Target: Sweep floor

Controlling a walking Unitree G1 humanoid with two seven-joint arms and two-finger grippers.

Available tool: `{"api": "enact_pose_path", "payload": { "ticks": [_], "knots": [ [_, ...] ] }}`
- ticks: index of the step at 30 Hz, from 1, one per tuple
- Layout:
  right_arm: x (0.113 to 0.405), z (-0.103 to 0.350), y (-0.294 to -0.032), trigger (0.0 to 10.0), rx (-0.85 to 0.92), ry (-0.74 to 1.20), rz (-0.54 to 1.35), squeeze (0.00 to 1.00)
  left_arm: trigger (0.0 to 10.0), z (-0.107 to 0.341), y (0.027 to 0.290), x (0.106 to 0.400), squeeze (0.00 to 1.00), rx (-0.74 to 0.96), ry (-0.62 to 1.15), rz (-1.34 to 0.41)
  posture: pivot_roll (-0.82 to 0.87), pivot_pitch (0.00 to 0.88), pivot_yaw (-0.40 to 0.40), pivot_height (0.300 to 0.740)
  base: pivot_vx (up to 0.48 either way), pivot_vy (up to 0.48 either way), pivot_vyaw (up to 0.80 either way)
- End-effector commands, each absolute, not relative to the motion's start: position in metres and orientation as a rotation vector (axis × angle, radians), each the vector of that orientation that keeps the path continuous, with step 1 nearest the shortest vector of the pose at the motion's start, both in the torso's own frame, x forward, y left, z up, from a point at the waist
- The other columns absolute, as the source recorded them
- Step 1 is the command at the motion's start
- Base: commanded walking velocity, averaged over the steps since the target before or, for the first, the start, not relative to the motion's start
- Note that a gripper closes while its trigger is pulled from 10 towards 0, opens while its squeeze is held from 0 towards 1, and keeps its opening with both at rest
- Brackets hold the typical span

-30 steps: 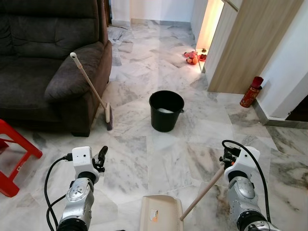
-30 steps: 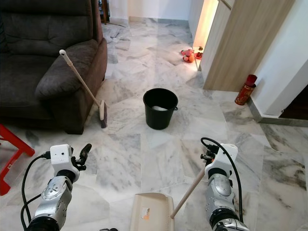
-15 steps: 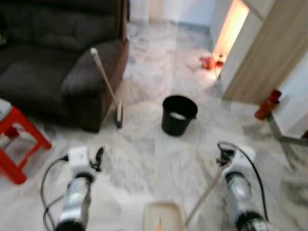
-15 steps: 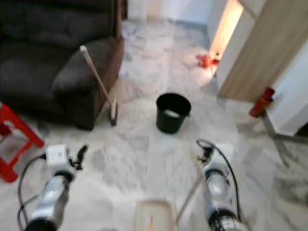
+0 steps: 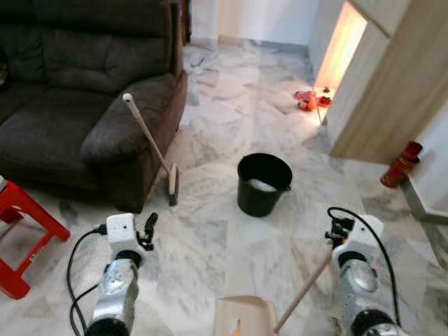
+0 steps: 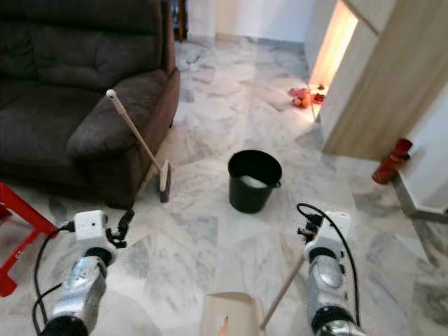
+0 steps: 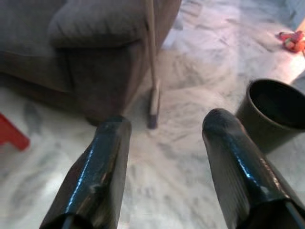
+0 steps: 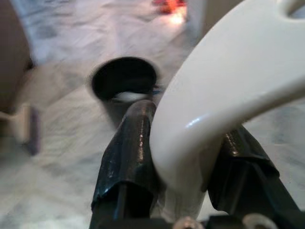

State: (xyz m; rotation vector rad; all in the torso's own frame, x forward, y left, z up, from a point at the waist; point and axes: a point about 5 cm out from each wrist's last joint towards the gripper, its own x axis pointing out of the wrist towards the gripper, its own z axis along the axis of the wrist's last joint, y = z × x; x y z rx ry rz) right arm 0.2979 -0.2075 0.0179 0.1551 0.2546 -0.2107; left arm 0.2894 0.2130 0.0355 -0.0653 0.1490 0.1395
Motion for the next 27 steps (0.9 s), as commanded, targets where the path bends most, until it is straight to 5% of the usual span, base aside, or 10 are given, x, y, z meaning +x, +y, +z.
{"api": "enact_pose_path", "payload": {
  "ticks": [1,17,27],
  "knots": [
    [0.2984,0.0214,-0.218,10.0,0.17,0.237,-0.244,0.0,10.0,0.0382,0.2038,0.2929,0.0,-0.086,0.13,0.12,0.05,0.018,-0.081,0.74,0.48,0.0,0.0],
    [0.2965,0.019,-0.2218,10.0,0.199,0.254,-0.277,0.0,10.0,0.0382,0.2034,0.2924,0.0,-0.096,0.126,0.123,0.05,0.028,-0.089,0.74,0.48,0.0,0.0],
    [0.2972,0.0194,-0.2215,10.0,0.207,0.254,-0.278,0.0,10.0,0.0386,0.203,0.2926,0.0,-0.099,0.123,0.121,0.05,0.029,-0.091,0.74,0.48,0.0,-0.4]
  ]
}}
